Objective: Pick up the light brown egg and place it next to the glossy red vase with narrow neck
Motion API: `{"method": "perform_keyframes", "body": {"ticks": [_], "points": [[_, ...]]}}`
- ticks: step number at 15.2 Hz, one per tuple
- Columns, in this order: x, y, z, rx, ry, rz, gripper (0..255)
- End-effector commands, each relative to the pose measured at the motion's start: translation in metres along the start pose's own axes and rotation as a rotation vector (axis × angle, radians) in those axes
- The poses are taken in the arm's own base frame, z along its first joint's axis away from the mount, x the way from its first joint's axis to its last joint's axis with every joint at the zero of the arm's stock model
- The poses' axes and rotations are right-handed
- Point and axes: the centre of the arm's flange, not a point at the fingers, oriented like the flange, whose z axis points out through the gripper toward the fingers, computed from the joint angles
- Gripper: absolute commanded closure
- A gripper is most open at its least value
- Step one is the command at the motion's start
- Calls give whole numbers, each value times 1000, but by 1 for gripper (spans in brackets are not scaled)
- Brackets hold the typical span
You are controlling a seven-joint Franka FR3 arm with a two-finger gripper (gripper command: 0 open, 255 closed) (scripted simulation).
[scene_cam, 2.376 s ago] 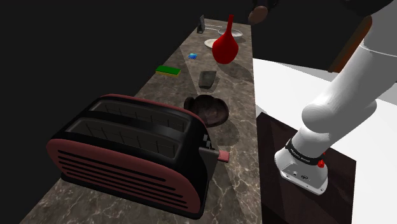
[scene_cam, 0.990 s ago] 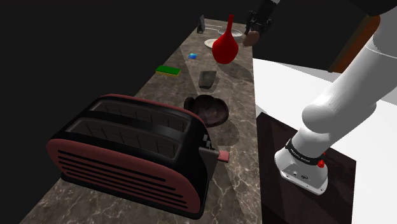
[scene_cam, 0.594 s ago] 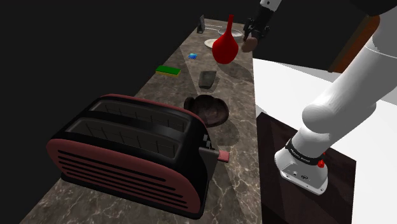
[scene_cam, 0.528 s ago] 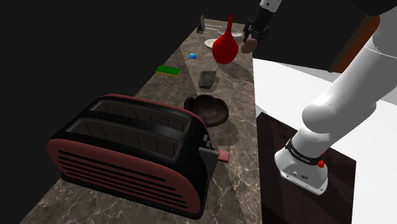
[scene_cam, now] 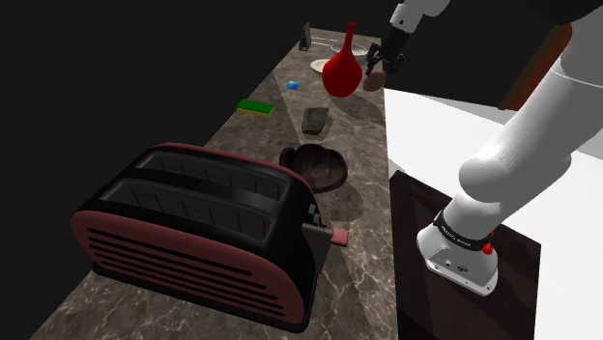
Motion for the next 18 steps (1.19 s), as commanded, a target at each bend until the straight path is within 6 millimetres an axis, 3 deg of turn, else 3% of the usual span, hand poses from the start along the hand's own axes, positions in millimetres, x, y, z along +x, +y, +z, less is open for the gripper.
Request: {"method": "perform_keyframes", "body": {"ticks": [1,18], "points": [[0,3,11,0,1,0,255],[4,29,97,0,1,0,255]]}}
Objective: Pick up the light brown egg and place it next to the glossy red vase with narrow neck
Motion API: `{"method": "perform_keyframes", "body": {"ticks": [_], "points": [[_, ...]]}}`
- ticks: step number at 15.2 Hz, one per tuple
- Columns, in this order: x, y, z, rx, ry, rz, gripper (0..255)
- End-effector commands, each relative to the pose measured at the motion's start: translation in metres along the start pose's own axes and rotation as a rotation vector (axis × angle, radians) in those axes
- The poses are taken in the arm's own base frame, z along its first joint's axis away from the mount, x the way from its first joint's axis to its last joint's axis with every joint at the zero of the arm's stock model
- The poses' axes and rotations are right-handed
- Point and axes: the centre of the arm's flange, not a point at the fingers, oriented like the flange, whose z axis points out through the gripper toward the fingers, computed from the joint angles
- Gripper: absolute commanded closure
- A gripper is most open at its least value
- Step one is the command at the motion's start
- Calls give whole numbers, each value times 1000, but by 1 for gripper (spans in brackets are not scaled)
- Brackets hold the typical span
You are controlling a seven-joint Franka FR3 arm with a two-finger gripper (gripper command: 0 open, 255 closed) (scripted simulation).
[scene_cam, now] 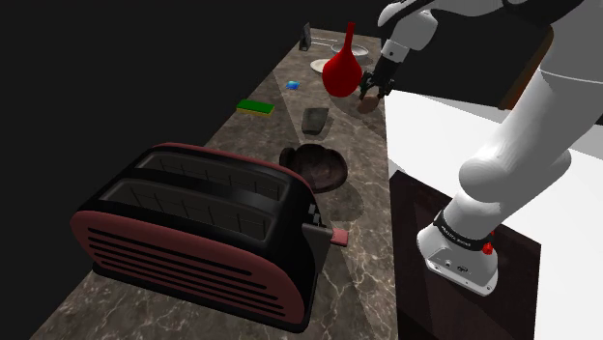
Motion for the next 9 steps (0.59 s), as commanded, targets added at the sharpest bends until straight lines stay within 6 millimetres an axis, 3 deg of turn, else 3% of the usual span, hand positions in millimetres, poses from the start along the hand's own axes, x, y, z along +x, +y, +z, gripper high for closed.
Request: {"method": "perform_keyframes", "body": {"ticks": [1,4,9], "points": [[0,4,9,0,1,0,255],[1,9,28,0,1,0,255],[1,9,28,0,1,0,255]]}}
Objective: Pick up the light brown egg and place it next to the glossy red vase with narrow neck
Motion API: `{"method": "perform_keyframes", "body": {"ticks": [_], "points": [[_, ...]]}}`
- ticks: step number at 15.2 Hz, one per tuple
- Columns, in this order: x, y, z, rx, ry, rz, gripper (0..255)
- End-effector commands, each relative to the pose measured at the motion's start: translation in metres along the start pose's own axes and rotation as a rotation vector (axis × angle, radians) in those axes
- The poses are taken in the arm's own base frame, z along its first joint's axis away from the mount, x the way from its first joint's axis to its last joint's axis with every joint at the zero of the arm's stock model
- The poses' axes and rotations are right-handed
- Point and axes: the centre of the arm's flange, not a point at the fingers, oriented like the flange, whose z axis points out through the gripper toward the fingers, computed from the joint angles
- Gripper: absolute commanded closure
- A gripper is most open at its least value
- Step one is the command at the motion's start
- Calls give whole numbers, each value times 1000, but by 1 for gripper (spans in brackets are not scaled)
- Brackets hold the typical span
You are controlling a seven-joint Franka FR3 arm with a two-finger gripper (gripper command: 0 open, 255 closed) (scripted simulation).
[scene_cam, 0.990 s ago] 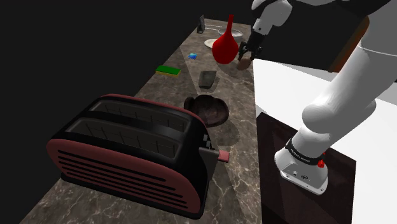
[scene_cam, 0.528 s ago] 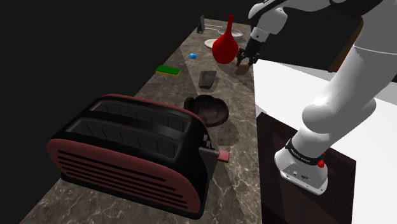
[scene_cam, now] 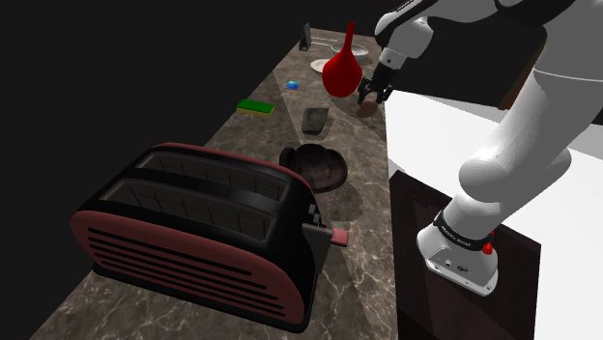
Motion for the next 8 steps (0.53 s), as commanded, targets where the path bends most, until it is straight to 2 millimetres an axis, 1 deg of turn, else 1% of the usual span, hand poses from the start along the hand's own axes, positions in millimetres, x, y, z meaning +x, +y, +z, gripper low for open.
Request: {"method": "perform_keyframes", "body": {"ticks": [1,3,4,8], "points": [[-1,2,5,-2,-10,3,255],[-1,2,5,-2,-10,3,255],[-1,3,4,-2,-10,3,0],[0,3,4,-2,-10,3,0]]}}
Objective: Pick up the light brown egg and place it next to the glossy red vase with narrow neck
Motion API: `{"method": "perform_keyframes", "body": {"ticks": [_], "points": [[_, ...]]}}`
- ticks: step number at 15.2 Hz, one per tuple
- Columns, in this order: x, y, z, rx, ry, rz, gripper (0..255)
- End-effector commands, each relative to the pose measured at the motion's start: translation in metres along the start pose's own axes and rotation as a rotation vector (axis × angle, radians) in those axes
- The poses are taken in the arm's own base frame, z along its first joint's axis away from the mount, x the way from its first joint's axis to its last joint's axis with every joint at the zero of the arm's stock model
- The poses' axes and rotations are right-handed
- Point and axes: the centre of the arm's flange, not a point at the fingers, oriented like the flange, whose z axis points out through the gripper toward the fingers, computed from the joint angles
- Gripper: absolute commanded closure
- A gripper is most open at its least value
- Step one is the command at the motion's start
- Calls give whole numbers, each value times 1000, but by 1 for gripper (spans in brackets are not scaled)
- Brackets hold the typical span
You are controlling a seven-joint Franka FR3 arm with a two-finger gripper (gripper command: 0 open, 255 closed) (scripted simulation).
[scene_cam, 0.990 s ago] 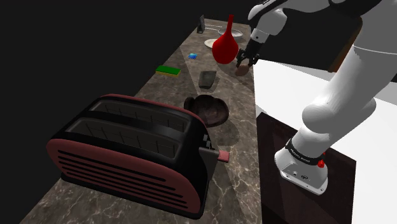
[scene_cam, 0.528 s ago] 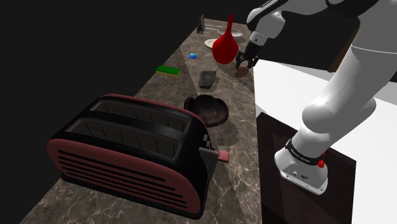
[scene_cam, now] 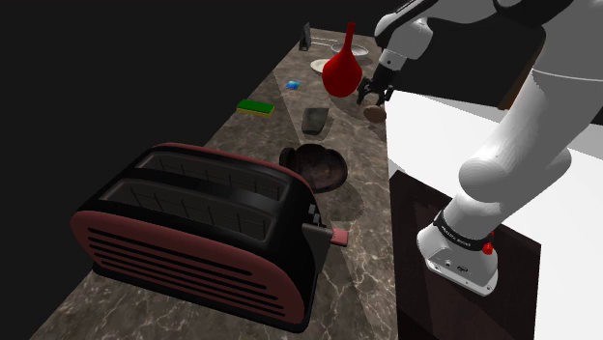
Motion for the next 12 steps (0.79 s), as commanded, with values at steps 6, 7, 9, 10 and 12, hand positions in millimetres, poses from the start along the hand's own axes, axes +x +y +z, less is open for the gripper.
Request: {"method": "perform_keyframes", "body": {"ticks": [6,7,9,10,12], "points": [[0,-1,-49,0,0,0,0],[-1,-1,-49,0,0,0,0],[0,-1,-49,0,0,0,0],[0,-1,-49,0,0,0,0],[0,-1,-49,0,0,0,0]]}}
